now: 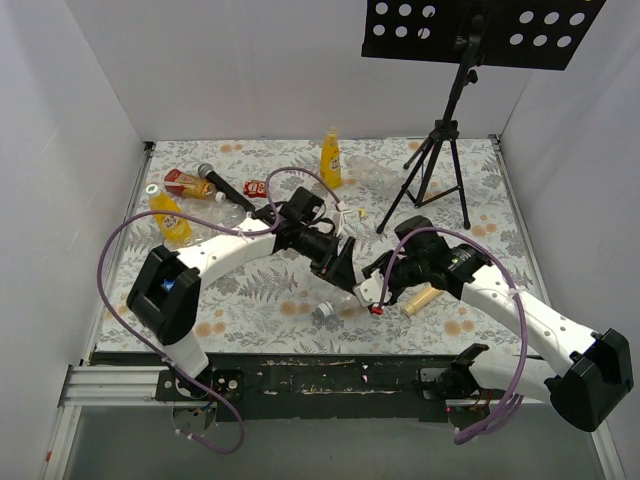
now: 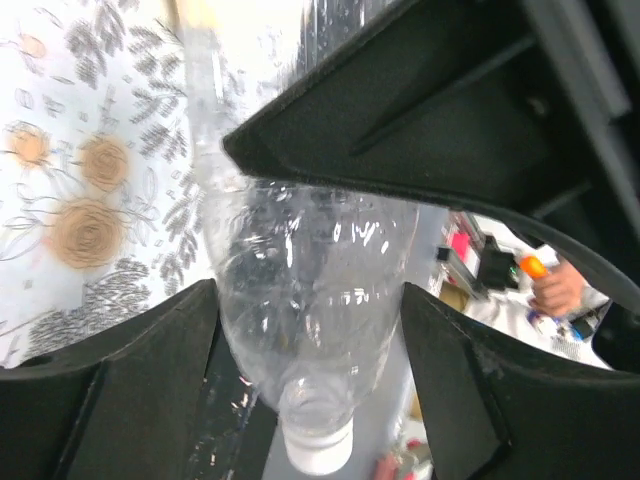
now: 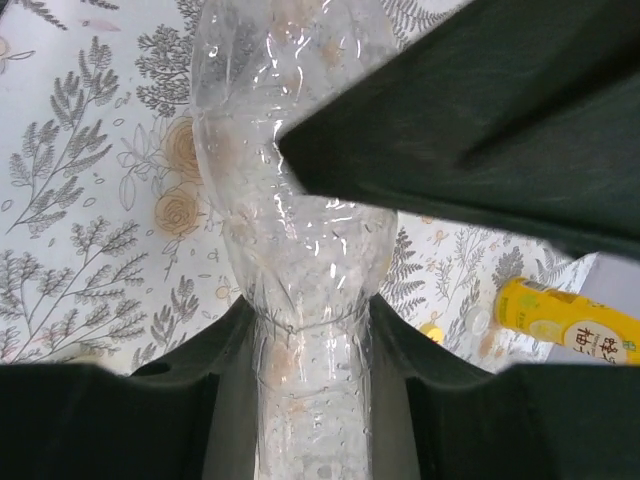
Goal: Unscrew the bottle caps
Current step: Unscrew the bottle cap from the plastic bottle.
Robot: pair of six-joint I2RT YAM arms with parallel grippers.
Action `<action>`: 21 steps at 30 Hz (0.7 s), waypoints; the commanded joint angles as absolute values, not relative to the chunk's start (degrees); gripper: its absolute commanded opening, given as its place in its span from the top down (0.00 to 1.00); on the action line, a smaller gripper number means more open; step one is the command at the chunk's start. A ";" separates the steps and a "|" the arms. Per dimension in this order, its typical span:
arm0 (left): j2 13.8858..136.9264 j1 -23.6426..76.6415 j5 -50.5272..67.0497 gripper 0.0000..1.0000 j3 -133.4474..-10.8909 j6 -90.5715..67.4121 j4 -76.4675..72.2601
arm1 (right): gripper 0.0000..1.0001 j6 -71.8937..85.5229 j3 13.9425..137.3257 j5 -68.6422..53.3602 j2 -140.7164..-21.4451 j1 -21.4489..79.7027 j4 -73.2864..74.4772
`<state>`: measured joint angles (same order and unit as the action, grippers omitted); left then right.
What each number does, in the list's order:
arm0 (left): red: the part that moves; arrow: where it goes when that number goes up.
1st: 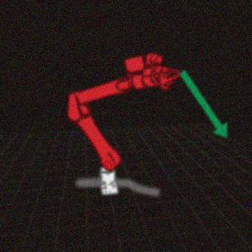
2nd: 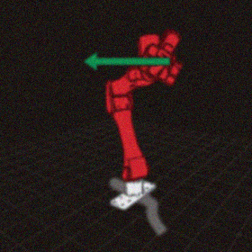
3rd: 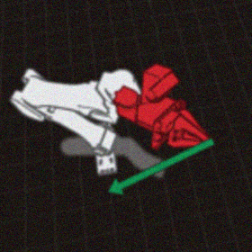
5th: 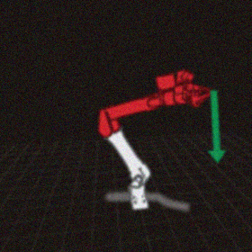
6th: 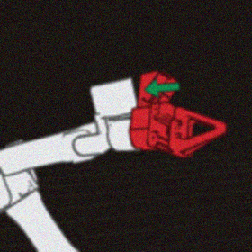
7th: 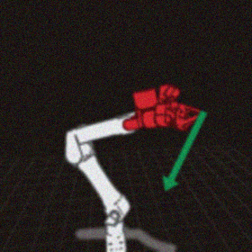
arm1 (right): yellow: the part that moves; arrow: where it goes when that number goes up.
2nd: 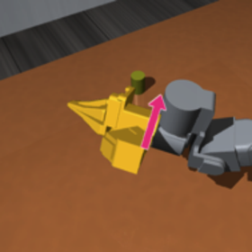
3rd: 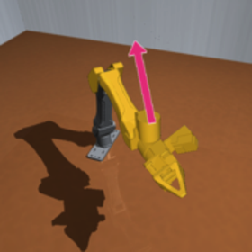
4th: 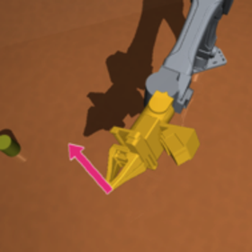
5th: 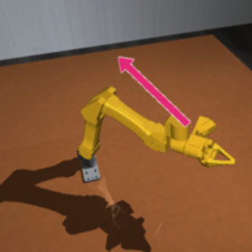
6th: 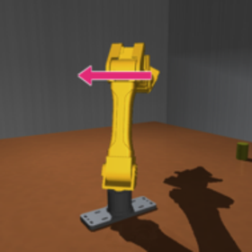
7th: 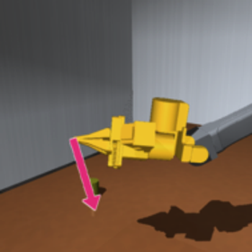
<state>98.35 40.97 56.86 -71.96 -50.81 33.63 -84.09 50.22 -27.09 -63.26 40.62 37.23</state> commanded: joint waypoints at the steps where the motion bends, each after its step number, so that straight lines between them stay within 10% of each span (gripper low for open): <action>1: 85.37 36.57 50.72 0.24 -69.71 -56.51 22.52 | 0.82 -82.09 48.43 -31.02 -60.39 39.91 42.54; 6: 69.56 31.03 40.02 0.02 -57.25 -63.79 10.23 | 0.83 -73.94 46.24 -36.90 -57.13 34.99 40.61; 21: 51.41 31.02 40.61 0.06 -31.11 -72.86 -20.65 | 0.87 -40.96 41.84 -56.34 -57.65 15.38 27.51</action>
<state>49.58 29.63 39.20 -30.68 -71.66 -11.90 -46.35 41.45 -50.98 -56.90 15.68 31.11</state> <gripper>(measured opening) 0.958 0.474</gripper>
